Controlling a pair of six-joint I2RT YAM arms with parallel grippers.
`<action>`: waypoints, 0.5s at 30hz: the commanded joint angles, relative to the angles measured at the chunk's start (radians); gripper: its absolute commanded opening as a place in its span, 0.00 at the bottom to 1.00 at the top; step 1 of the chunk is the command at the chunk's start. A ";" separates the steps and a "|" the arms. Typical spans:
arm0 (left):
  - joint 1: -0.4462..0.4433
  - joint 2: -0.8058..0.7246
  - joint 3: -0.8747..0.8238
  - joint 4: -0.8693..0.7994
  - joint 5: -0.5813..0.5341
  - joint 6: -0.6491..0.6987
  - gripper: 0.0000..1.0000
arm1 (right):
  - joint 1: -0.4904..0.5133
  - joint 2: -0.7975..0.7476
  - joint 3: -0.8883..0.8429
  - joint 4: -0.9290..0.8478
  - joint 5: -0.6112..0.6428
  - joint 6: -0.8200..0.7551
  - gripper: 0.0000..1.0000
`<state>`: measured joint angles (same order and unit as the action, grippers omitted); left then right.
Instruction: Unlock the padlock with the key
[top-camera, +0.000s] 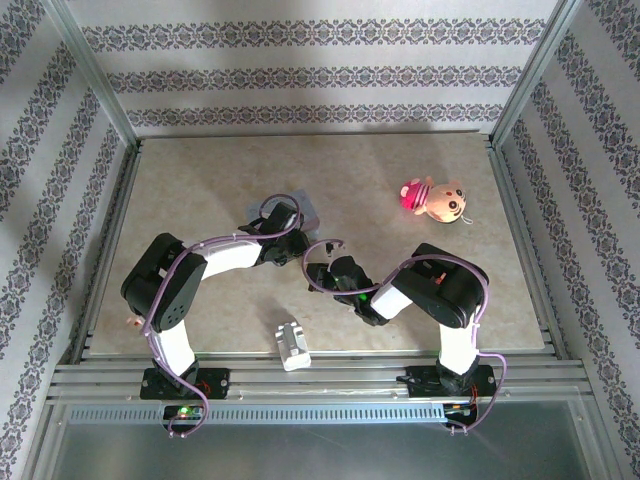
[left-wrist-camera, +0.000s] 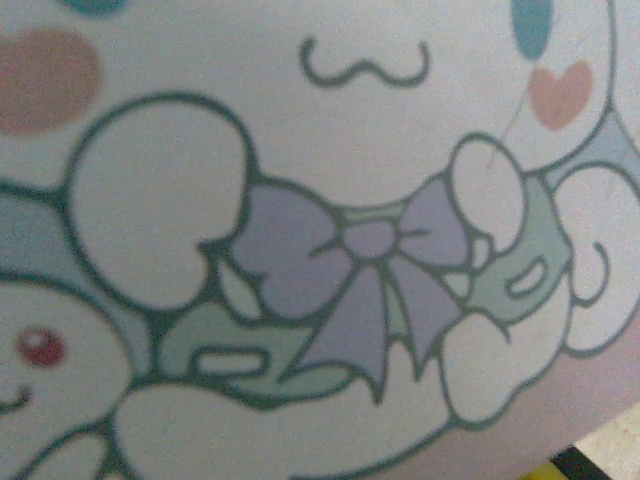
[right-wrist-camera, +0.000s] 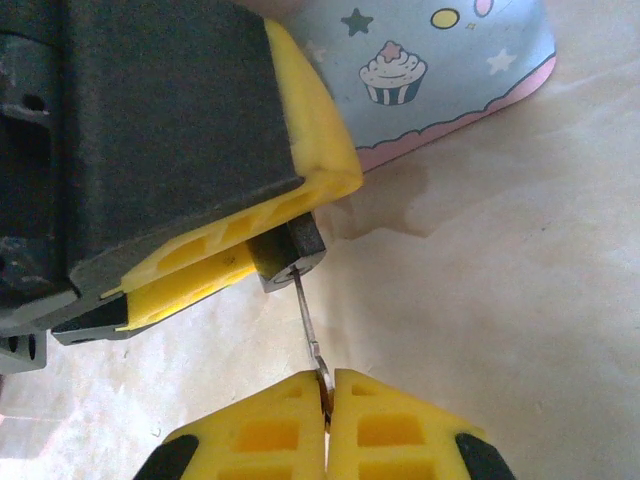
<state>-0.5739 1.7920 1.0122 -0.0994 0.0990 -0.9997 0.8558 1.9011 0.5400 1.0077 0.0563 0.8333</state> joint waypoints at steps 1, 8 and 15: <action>-0.006 0.013 0.008 0.038 0.039 -0.023 0.05 | 0.009 0.003 0.001 0.081 0.038 -0.017 0.00; -0.006 0.013 0.000 0.047 0.052 -0.029 0.05 | 0.009 0.014 0.018 0.083 0.039 -0.004 0.00; -0.006 0.022 -0.007 0.060 0.068 -0.041 0.05 | 0.008 0.030 0.045 0.081 0.028 0.004 0.00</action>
<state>-0.5739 1.7962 1.0119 -0.0792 0.1028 -1.0119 0.8555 1.9118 0.5423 1.0229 0.0677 0.8345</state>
